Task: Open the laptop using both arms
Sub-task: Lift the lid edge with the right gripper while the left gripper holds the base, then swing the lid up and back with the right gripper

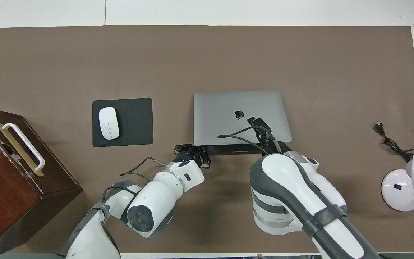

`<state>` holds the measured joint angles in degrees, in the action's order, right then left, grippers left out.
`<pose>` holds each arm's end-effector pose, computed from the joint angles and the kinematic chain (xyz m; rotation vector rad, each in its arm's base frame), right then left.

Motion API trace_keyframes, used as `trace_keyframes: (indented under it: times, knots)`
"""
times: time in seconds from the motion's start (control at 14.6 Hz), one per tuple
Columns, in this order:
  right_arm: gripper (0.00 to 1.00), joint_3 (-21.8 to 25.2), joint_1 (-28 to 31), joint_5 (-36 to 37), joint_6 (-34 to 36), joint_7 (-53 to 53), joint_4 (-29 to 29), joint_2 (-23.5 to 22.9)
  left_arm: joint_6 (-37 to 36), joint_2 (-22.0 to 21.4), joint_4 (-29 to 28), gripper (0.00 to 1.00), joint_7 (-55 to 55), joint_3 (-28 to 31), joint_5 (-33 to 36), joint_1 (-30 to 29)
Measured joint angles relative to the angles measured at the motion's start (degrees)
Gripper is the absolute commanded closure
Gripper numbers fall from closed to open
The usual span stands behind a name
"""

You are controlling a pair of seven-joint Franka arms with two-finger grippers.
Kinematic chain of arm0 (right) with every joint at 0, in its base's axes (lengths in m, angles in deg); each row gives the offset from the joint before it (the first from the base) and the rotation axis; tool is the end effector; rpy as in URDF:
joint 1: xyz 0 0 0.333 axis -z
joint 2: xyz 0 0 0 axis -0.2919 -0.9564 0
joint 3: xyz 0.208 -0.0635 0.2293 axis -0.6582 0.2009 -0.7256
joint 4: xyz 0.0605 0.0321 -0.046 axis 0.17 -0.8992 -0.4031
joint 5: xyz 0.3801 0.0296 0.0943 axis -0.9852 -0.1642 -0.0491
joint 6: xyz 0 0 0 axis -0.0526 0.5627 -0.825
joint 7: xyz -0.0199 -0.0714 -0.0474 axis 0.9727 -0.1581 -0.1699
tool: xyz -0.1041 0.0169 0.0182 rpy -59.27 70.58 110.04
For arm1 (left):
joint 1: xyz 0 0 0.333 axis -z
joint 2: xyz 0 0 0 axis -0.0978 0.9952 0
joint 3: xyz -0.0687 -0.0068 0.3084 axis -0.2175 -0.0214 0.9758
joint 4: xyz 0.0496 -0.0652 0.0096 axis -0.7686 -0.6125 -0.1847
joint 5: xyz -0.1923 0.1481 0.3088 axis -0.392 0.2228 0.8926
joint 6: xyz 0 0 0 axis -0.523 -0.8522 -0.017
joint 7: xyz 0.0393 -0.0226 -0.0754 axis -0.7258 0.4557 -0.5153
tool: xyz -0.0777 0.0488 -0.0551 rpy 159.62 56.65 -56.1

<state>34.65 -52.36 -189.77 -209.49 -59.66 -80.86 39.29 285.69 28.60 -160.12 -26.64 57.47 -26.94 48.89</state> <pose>0.4424 0.2113 0.3404 -2.0925 1.2677 -0.5127 0.3856 -0.3521 0.2668 2.5913 -0.5890 0.8919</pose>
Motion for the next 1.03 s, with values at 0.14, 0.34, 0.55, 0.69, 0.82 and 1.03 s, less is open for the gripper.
trace_keyframes:
  times: [0.14, 0.34, 0.55, 0.69, 0.82, 1.03]
  knots:
    - [0.00, -0.09, -0.04, 0.00, 0.00, 0.57, 0.93, -0.34, 0.03, 0.01, 0.00, 1.00, 0.01, 0.00, 0.00, 0.00]
    - [0.00, -0.11, -0.06, 0.00, 0.00, 0.82, 3.67, -1.16, 0.05, 0.02, 0.00, 1.00, 0.02, 0.00, 0.00, 0.00]
    - [0.00, 0.03, -0.03, 0.00, 0.00, 0.85, 6.18, -1.86, 0.07, 0.03, 0.00, 1.00, 0.04, 0.00, 0.00, 0.00]
    - [0.00, 0.20, 0.22, 0.01, 0.00, 1.16, 7.30, -1.99, 0.09, 0.04, 0.00, 1.00, 0.04, 0.00, 0.00, 0.00]
    - [0.00, 0.20, 1.10, 0.02, 0.01, 2.16, 8.28, -2.06, 0.11, 0.05, 0.00, 1.00, 0.05, 0.00, 0.00, 0.00]
    - [0.00, 0.22, 3.05, 0.26, 0.13, 3.61, 10.40, -2.37, 0.14, 0.07, 0.00, 1.00, 0.05, 0.00, 0.00, 0.00]
